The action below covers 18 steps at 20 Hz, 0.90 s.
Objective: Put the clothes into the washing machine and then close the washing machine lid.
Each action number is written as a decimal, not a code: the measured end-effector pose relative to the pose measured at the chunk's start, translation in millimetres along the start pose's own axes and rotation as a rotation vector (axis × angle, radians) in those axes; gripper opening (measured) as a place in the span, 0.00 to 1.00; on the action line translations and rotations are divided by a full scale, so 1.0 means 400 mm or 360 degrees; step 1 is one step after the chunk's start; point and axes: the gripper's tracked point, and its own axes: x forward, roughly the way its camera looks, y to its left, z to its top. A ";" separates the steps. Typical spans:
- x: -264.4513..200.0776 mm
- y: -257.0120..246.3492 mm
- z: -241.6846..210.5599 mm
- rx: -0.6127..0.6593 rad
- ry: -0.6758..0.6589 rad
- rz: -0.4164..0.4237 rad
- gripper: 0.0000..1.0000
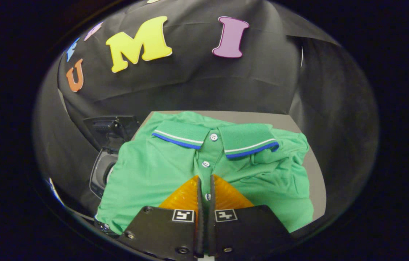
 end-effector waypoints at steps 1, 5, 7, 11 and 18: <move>0.004 0.001 0.006 0.0006 0.0028 -0.0006 0.08; -0.017 0.015 0.042 0.0096 -0.0003 0.0013 0.06; -0.059 0.036 0.085 0.0097 -0.0102 0.0054 0.06; -0.137 0.107 0.163 0.0087 -0.0247 0.0152 0.06; -0.242 0.301 0.277 0.0041 -0.0445 0.0404 0.06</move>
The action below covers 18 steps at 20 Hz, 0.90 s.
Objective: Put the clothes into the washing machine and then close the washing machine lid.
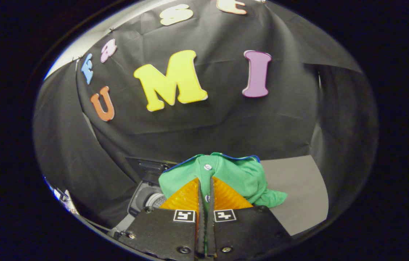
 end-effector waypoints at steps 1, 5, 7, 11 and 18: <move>0.000 0.032 0.009 -0.0009 -0.0011 0.0037 0.06; 0.019 0.180 0.038 -0.0049 -0.0028 0.0221 0.06; 0.044 0.240 0.042 -0.0087 -0.0027 0.0278 0.06; 0.099 0.377 0.023 -0.0131 0.0020 0.0410 0.06; 0.206 0.581 -0.060 -0.0281 0.0149 0.0581 0.06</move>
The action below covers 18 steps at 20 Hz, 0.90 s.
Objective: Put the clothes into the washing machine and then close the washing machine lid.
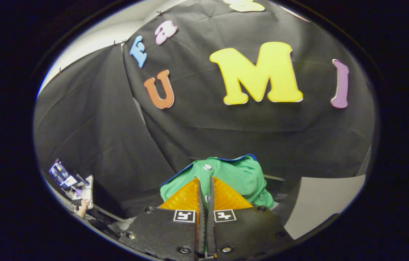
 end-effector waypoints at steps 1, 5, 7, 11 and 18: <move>0.022 0.018 -0.008 -0.0012 0.0021 0.0020 0.06; 0.111 0.059 -0.063 -0.0003 0.0105 0.0061 0.06; 0.154 0.077 -0.105 0.0018 0.0166 0.0076 0.06; 0.229 0.080 -0.188 0.0002 0.0261 0.0053 0.06; 0.351 0.049 -0.323 0.0090 0.0416 -0.0063 0.06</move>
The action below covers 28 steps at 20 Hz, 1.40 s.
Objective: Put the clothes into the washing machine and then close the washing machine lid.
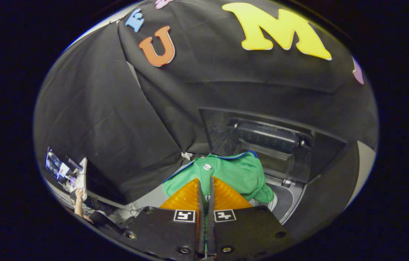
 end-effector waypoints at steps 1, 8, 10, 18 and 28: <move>0.021 -0.004 -0.010 0.0031 0.0004 -0.0028 0.06; 0.176 -0.095 -0.102 0.0289 0.0109 -0.0217 0.06; 0.208 -0.124 -0.131 0.0344 0.0126 -0.0276 0.06; 0.318 -0.218 -0.182 0.0560 0.0192 -0.0466 0.06; 0.404 -0.270 -0.267 0.0516 0.0274 -0.0598 0.06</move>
